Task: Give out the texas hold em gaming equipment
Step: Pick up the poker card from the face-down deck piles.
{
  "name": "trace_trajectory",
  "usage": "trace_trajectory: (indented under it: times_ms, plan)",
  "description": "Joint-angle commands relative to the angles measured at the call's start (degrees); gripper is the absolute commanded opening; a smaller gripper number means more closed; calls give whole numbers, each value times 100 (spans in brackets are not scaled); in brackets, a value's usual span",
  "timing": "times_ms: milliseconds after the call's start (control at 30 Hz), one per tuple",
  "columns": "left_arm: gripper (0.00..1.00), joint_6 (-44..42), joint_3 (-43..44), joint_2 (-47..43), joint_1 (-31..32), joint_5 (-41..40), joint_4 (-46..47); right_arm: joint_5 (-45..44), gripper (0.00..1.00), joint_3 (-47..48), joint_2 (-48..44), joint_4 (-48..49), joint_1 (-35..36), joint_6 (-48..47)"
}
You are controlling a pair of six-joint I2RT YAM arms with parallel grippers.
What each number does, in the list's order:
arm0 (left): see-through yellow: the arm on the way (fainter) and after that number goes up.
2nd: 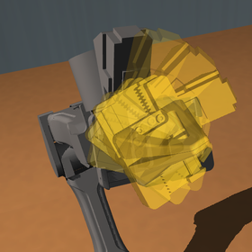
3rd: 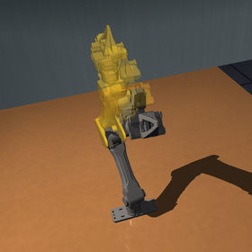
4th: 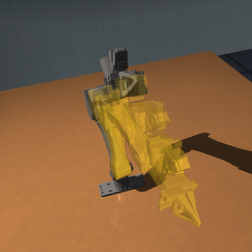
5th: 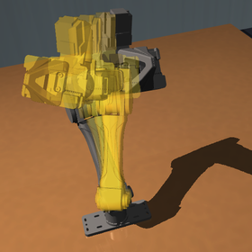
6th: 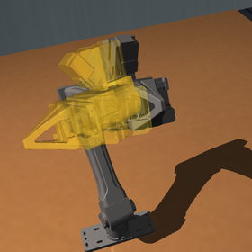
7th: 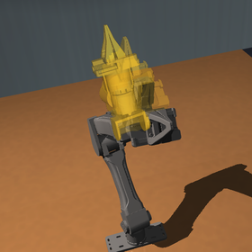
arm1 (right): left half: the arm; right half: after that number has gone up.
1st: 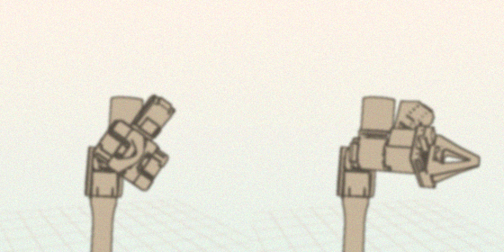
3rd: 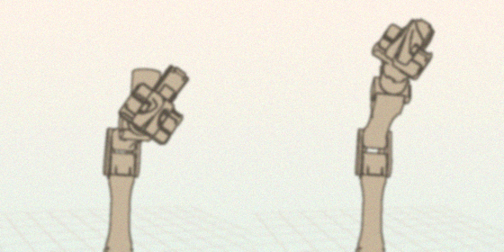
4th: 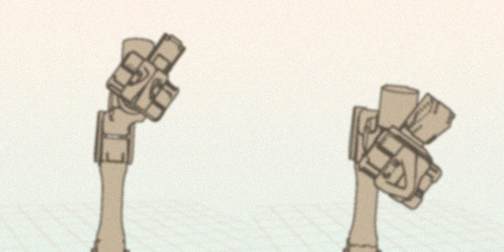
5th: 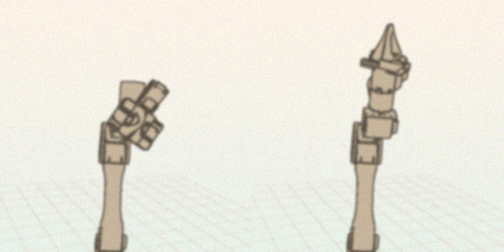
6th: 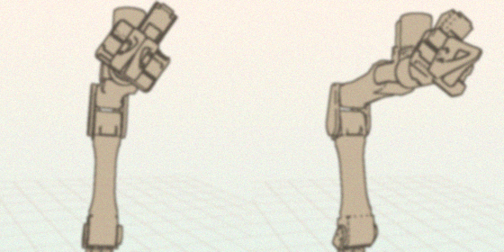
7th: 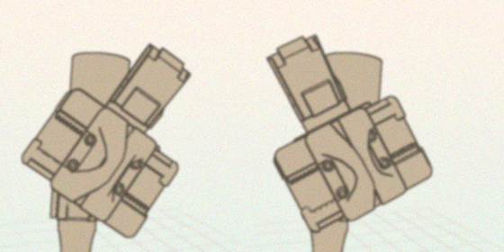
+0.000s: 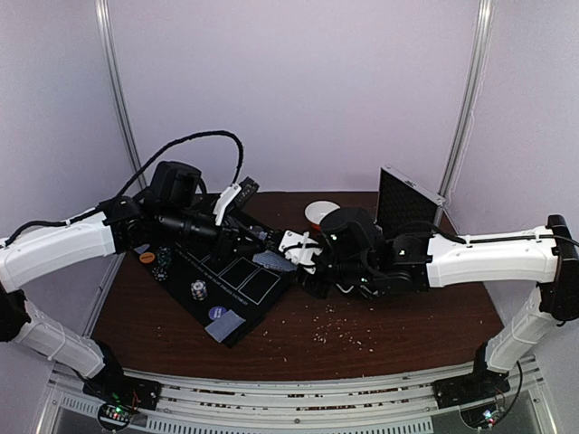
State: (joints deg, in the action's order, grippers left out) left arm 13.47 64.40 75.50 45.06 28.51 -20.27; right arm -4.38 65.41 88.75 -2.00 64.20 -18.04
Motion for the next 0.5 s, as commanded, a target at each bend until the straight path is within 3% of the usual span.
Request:
trace_trajectory:
  times_ms: [0, 467]
  plan:
    - [0, -10, 200, -136, -45, -41, 5, -145, 43, -48, -7, 69, -43, 23]
    - [0, 264, 29, -204, -242, 421, 461, -82, 43, -154, -99, 141, -147, 121]
